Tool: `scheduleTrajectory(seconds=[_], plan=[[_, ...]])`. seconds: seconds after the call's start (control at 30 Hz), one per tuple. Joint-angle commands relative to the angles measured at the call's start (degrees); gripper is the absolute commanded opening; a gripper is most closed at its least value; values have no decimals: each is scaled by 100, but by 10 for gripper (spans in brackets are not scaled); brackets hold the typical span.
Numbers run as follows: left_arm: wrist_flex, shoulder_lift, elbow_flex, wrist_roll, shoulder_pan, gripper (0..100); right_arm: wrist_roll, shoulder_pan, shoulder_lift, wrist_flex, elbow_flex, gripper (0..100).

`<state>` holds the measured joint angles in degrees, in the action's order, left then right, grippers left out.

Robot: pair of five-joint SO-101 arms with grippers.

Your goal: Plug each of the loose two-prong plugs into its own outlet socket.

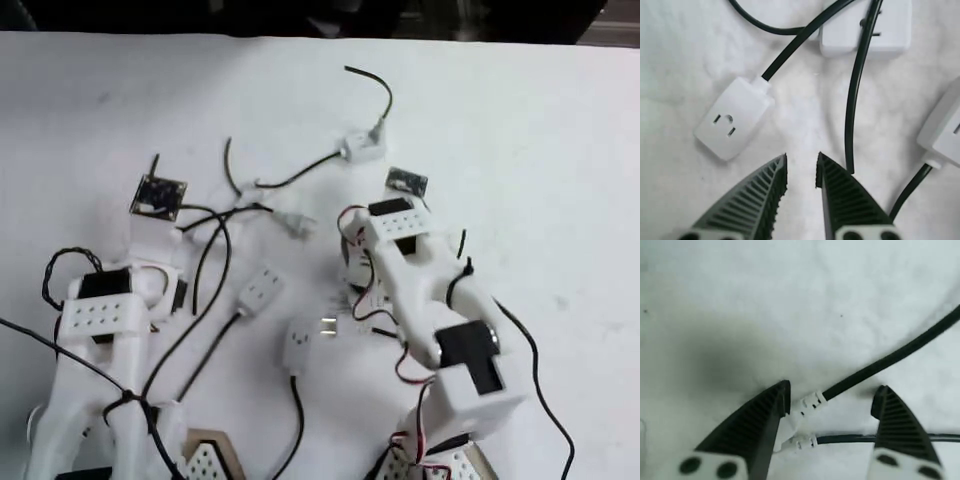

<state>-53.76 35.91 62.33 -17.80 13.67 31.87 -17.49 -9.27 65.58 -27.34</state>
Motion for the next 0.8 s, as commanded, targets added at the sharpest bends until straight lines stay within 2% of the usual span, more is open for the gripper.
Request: scheduleTrajectory(seconds=[0.0, 0.07, 0.13, 0.27, 0.33, 0.53, 0.6, 0.77], plan=[[88, 163, -18, -26, 31, 113, 114, -48, -242, -22, 352, 265], [79, 163, -18, -26, 31, 113, 193, -48, -435, -22, 422, 261], [79, 163, -18, -26, 31, 113, 202, -48, -620, -48, 431, 214], [79, 163, -18, -26, 31, 113, 202, 4, -787, -31, 545, 12], [79, 163, -18, -26, 31, 113, 167, 4, -716, 48, 598, 41], [79, 163, -18, -26, 31, 113, 26, 66, 31, 488, 818, 15], [79, 163, -18, -26, 31, 113, -545, 224, 365, 532, 862, 17], [79, 163, -18, -26, 31, 113, -2602, 857, 787, 505, 853, 17]])
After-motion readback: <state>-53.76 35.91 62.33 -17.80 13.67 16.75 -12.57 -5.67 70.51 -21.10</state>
